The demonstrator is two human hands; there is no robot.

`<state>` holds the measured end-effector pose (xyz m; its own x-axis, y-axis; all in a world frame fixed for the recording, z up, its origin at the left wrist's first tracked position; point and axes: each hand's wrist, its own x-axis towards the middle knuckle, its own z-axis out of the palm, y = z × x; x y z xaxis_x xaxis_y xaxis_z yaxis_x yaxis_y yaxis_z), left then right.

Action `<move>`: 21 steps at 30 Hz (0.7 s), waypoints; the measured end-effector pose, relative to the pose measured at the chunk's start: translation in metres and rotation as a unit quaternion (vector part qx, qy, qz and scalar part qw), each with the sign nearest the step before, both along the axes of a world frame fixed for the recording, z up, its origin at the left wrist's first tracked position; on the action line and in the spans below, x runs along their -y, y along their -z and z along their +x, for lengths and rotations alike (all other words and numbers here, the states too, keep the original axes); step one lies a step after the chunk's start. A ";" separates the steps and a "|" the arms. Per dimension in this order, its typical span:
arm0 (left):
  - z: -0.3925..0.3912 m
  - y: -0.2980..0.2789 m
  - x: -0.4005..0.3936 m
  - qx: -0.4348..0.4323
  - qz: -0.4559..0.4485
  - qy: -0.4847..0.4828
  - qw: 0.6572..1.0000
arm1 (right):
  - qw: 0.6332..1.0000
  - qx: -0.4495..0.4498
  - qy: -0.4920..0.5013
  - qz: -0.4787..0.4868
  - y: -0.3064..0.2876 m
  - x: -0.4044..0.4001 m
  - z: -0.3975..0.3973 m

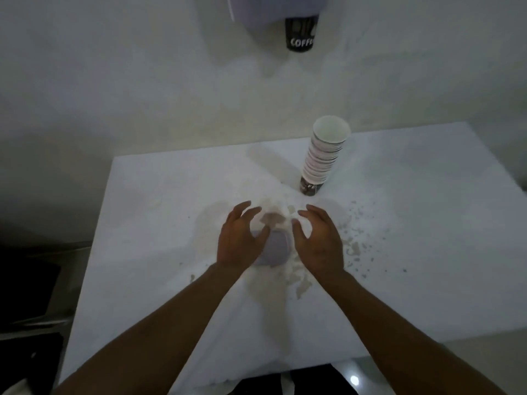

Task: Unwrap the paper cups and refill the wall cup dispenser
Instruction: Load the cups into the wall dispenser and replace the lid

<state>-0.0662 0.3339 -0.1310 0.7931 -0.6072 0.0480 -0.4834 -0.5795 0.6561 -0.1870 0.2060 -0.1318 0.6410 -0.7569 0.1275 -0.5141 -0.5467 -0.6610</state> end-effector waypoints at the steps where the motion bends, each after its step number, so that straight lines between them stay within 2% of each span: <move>1: 0.002 -0.012 0.014 0.003 -0.016 0.012 1.000 | 0.999 0.024 0.005 -0.028 -0.013 0.008 0.002; 5: 0.008 -0.057 0.072 0.029 -0.072 0.044 0.996 | 0.985 0.132 0.010 -0.107 -0.062 0.048 0.010; 9: 0.013 -0.089 0.113 0.023 -0.112 0.060 0.992 | 0.979 0.153 0.014 -0.136 -0.089 0.091 0.020; 13: 0.014 -0.094 0.144 -0.033 -0.120 0.063 0.990 | 0.995 0.071 -0.059 -0.048 -0.103 0.131 0.031; 16: 0.023 -0.077 0.155 -0.066 -0.128 0.054 0.988 | 0.991 0.009 -0.132 0.022 -0.108 0.153 0.041; 21: 0.030 -0.065 0.172 -0.088 -0.160 0.069 0.981 | 0.980 0.032 -0.161 0.115 -0.104 0.177 0.058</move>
<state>-0.0364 0.1615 -0.0661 0.7179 -0.6852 0.1228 -0.4052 -0.2679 0.8741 -0.1293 0.0285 -0.0277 0.8471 -0.5309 0.0249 -0.2938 -0.5067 -0.8105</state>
